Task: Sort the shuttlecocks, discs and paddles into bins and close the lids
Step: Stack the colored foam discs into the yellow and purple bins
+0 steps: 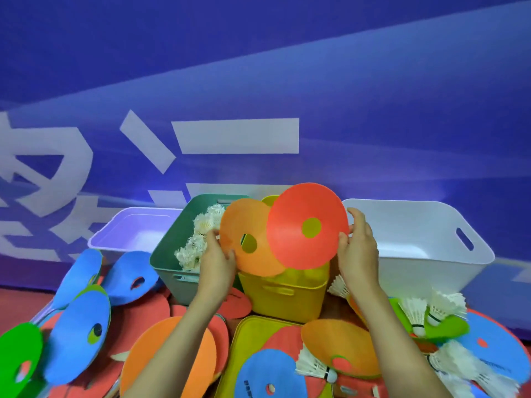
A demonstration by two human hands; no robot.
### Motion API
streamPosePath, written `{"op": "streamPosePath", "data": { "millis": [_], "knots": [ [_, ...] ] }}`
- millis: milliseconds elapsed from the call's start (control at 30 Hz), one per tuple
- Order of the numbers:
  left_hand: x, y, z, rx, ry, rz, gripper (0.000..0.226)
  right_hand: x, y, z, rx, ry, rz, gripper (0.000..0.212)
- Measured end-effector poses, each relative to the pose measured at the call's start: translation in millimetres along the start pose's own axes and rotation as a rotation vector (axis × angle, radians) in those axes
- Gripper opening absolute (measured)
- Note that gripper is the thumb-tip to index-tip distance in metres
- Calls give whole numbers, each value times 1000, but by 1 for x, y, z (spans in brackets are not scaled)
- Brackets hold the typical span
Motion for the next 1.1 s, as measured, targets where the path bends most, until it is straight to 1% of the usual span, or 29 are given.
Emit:
{"op": "streamPosePath", "data": {
  "millis": [33, 100, 233, 300, 400, 500, 600, 667, 700, 800, 933, 1100],
  "knots": [
    [8, -8, -3, 27, -35, 51, 48, 6, -7, 1, 16, 45, 19, 46],
    [30, -25, -6, 83, -116, 166, 57, 23, -21, 0, 46, 118, 58, 48],
    [83, -54, -5, 127, -353, 391, 42, 72, -53, -10, 112, 256, 196, 32],
    [108, -64, 1, 126, -411, 506, 36, 97, -65, -11, 118, 338, 278, 33],
    [136, -73, 22, 65, -465, 655, 30, 131, -74, -17, 99, 446, 377, 38],
    [155, -82, 43, 21, -514, 749, 32, 161, -81, -27, 76, 436, 424, 41],
    [170, -82, 57, -2, -546, 864, 45, 190, -80, -44, 83, 391, 544, 50],
    [173, -84, 59, 16, -564, 856, 50, 201, -77, -53, 73, 433, 607, 52],
    [173, -87, 59, 33, -558, 823, 50, 202, -76, -55, 63, 451, 603, 53],
    [173, -95, 58, 98, -495, 734, 47, 196, -75, -51, 32, 437, 538, 56],
    [168, -94, 51, 131, -415, 672, 42, 180, -69, -35, -44, 348, 481, 49],
    [153, -81, 30, 208, -330, 544, 36, 145, -57, -20, -130, 270, 383, 46]
  ]
}}
Point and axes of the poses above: each hand's wrist, its own y-axis away from the middle knuckle, its own x-axis out of the palm, z = x × y, the point moved 8 cm from there along -y, towards the middle knuckle, and after that the axes turned 6 degrees about y, right-handed, at the moved point
